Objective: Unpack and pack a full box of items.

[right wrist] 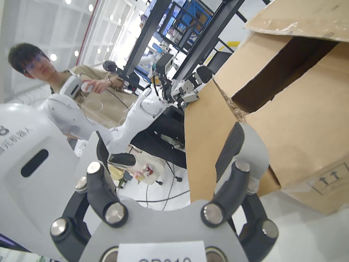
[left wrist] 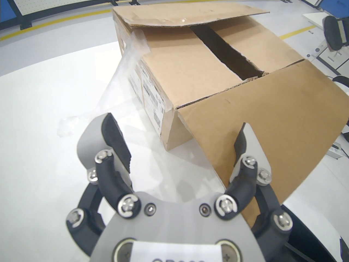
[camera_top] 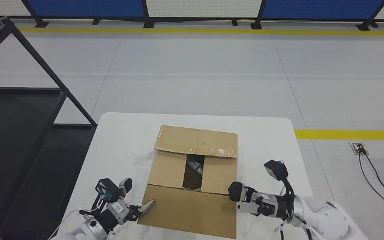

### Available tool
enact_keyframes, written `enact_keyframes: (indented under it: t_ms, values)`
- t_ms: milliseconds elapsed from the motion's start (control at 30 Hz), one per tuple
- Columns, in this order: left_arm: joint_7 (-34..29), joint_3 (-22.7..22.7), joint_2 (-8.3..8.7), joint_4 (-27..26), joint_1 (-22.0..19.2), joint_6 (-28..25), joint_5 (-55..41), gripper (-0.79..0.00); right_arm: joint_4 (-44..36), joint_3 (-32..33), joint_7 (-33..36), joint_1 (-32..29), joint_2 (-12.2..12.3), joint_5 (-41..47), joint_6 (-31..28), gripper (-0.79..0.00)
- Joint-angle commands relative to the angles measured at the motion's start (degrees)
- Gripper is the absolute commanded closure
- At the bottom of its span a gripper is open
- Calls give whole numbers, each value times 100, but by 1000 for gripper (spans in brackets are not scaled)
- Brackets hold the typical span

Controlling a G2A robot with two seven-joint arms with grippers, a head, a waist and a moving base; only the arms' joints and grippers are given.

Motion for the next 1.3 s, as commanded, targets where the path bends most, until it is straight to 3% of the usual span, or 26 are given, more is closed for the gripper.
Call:
enact_keyframes:
  t_ms: [0, 133, 467, 833, 1033, 1267]
  values:
    - [0, 0, 0, 0, 0, 0, 0, -785, 187, -94, -145, 175, -35, 243, 234, -785]
    - [0, 0, 0, 0, 0, 0, 0, -785, 375, -317, 9, 392, -102, 1206, 663, -785]
    - [21, 8, -1, -2, 1, 29, -2, -785, 278, -330, -85, 366, -110, 1155, 743, -785]
    - [295, 125, 18, 62, -6, 69, 402, -785, 402, -389, -1181, 672, -205, 1005, 2231, -785]
    - [362, 167, 28, 108, -34, 90, 473, -785, 458, -391, -1250, 840, -230, 1074, 3044, -785]
    - [408, 195, 40, 150, -67, 118, 503, -785, 470, -320, -1228, 910, -238, 1071, 3540, -785]
